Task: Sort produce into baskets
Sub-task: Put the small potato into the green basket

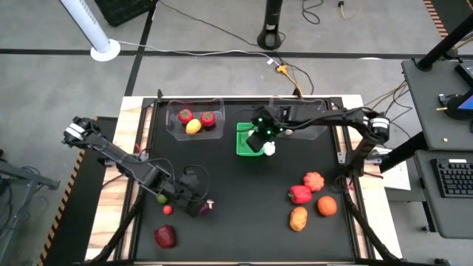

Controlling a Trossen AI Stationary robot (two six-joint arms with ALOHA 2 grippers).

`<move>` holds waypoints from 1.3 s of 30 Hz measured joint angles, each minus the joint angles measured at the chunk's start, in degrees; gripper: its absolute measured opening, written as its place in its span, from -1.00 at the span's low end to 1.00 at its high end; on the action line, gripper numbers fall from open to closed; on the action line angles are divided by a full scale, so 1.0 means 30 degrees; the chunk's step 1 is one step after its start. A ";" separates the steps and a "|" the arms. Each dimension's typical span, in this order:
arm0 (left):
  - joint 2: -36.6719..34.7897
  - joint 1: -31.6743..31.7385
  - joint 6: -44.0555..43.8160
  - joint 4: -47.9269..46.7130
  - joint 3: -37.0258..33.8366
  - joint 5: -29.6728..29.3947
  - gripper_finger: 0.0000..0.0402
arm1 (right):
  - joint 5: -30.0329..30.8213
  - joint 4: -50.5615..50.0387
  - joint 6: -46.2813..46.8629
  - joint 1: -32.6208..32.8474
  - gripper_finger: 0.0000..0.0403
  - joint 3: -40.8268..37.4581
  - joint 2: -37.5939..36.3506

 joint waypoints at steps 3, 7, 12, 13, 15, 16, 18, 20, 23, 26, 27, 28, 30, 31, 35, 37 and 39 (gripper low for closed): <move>0.0555 -0.0007 -0.0616 -0.0073 0.0000 0.0471 -0.18 | -0.0006 0.0040 0.0202 0.0040 -0.27 0.0004 -0.0512; 0.1377 -0.0007 -0.0857 -0.0062 0.0000 0.0816 -0.02 | -0.0020 0.0000 0.0335 0.0173 -0.21 0.0007 -0.1050; 0.2491 0.0052 -0.1051 -0.0019 0.0034 0.1158 0.01 | -0.0023 -0.0007 0.0359 0.0496 -0.20 0.0007 -0.1380; 0.2727 0.0093 -0.1087 -0.0037 0.0132 0.1165 0.01 | -0.0020 -0.0029 0.0359 0.0576 -0.21 0.0007 -0.1391; 0.3237 0.0153 -0.1087 0.0004 0.0364 0.1156 -0.01 | -0.0021 -0.0095 0.0359 0.0733 -0.22 0.0007 -0.1396; 0.3486 0.0172 -0.1087 -0.0039 0.0495 0.1153 -0.02 | -0.0020 -0.0087 0.0365 0.0810 -0.22 0.0007 -0.1403; 0.4040 0.0211 -0.1087 -0.0128 0.0755 0.1152 -0.04 | -0.0022 -0.0085 0.0441 0.0932 -0.23 0.0007 -0.1411; 0.4541 0.0239 -0.1087 -0.0303 0.0995 0.1140 -0.06 | -0.0020 -0.0089 0.0501 0.1019 -0.23 0.0007 -0.1411; 0.5198 0.0240 -0.1087 -0.0631 0.1350 0.1138 -0.07 | -0.0020 -0.0093 0.0646 0.1115 -0.22 0.0007 -0.1411; 0.5583 0.0240 -0.1087 -0.1177 0.1943 0.1123 -0.08 | -0.0020 -0.0109 0.0802 0.1151 -0.23 0.0007 -0.1411; 0.5664 0.0248 -0.1087 -0.1283 0.2192 0.1123 -0.08 | -0.0020 -0.0104 0.0846 0.1146 -0.23 0.0007 -0.1411; 0.5729 0.0248 -0.1087 -0.1444 0.2439 0.1116 -0.08 | -0.0023 -0.0102 0.0926 0.1144 -0.24 0.0007 -0.1411; 0.5855 0.0248 -0.1072 -0.1993 0.2868 0.0936 -0.08 | -0.0027 -0.0109 0.1002 0.1144 -0.24 0.0007 -0.1411; 0.5911 0.0248 -0.1051 -0.2292 0.3041 0.0750 -0.08 | -0.0026 -0.0117 0.1007 0.1144 -0.24 0.0007 -0.1411; 0.5973 0.0342 -0.0995 -0.3201 0.3100 0.0302 -0.08 | -0.0027 -0.0109 0.1187 0.1144 -0.23 0.0007 -0.1411; 0.5973 0.0406 -0.1119 -0.3316 0.2868 0.0392 -0.08 | -0.0027 -0.0117 0.1197 0.1144 -0.23 0.0007 -0.1411; 0.5973 0.0419 -0.1145 -0.3323 0.2726 0.0490 -0.08 | -0.0027 -0.0117 0.1197 0.1144 -0.24 0.0007 -0.1411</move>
